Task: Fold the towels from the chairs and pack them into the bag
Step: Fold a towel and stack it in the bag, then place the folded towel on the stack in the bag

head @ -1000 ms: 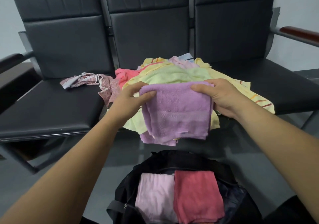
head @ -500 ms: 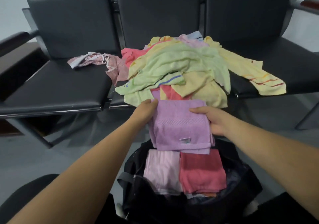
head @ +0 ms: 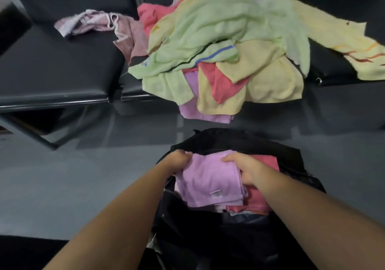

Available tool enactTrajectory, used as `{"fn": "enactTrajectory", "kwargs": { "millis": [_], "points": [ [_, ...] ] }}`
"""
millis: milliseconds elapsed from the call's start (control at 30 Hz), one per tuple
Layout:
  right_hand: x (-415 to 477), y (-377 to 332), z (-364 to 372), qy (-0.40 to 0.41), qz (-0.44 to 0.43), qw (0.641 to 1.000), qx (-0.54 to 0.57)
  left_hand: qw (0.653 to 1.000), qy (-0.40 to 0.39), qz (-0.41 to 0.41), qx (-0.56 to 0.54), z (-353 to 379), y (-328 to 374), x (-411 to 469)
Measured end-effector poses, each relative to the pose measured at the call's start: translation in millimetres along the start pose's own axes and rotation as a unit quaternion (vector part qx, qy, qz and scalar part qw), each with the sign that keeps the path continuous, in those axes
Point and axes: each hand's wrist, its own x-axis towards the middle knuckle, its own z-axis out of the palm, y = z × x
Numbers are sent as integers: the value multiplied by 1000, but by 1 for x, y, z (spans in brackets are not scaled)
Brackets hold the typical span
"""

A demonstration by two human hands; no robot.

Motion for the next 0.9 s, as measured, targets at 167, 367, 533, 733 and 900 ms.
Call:
{"fn": "enactTrajectory", "kwargs": {
  "millis": [167, 367, 533, 733, 900],
  "points": [
    [57, 43, 12, 51, 23, 998, -3, 995, 12, -59, -76, 20, -33, 26],
    [80, 63, 10, 116, -33, 987, -105, 998, 8, -57, -21, 35, -54, 40],
    [81, 63, 0, 77, -89, 989, -92, 998, 38, -42, -18, 28, -65, 37],
    [61, 24, -8, 168, -88, 916, -353, 994, 60, -25, 83, 14, -38, 13],
    [-9, -73, 11, 61, -91, 936, -335, 985, 118, 93, 84, -53, 42, -23]
  ]
}}
